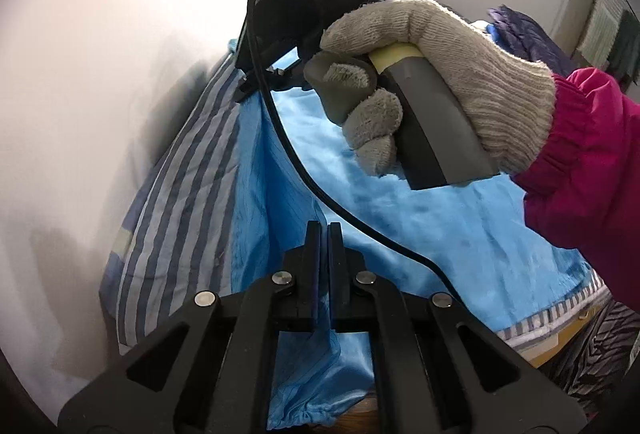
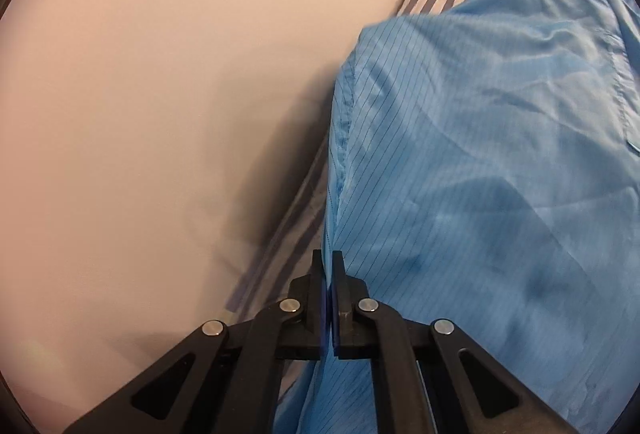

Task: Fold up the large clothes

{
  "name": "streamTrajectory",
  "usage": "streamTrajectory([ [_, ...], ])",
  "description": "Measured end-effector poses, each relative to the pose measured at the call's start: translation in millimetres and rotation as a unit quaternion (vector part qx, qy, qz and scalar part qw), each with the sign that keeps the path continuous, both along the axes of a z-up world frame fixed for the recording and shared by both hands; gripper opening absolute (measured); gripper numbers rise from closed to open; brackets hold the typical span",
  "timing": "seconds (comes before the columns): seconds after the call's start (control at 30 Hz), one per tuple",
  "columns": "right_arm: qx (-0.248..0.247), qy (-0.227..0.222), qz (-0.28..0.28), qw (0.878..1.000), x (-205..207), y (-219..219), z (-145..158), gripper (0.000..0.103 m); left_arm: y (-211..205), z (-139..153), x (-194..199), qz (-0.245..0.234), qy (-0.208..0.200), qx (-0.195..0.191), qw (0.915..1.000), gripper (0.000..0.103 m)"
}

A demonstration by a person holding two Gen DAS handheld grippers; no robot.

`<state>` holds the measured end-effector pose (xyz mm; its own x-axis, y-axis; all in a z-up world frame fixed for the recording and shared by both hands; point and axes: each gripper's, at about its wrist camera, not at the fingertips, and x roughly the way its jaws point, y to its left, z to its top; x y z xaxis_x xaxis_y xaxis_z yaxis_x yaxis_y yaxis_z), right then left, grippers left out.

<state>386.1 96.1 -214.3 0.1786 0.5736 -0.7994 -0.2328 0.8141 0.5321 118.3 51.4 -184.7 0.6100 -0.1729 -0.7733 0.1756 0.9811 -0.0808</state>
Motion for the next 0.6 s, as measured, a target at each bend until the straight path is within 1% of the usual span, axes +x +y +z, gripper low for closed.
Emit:
streamTrajectory([
  [0.13,0.048,-0.013,-0.031,0.998,-11.9,-36.2,15.9,0.0,-21.7,10.8,-7.4,-0.027,-0.016,0.02,0.9993,0.001],
  [0.23,0.075,-0.021,-0.058,0.995,-21.0,-67.7,22.4,0.0,-35.7,16.0,-12.0,-0.047,-0.021,0.024,0.9984,0.001],
  [0.4,0.113,-0.024,-0.11,0.987,-49.0,-118.8,24.8,0.0,-62.3,20.3,-21.3,-0.082,-0.025,0.032,0.9958,0.001],
  [0.5,0.145,-0.005,-0.158,0.977,-63.0,-163.1,11.1,0.0,-78.6,19.9,-27.0,-0.108,-0.02,0.029,0.9935,0.001],
  [0.6,0.148,0.022,-0.198,0.969,-71.0,-203.7,-7.1,0.0,-85.6,21.1,-34.9,-0.132,-0.012,0.024,0.9909,0.001],
])
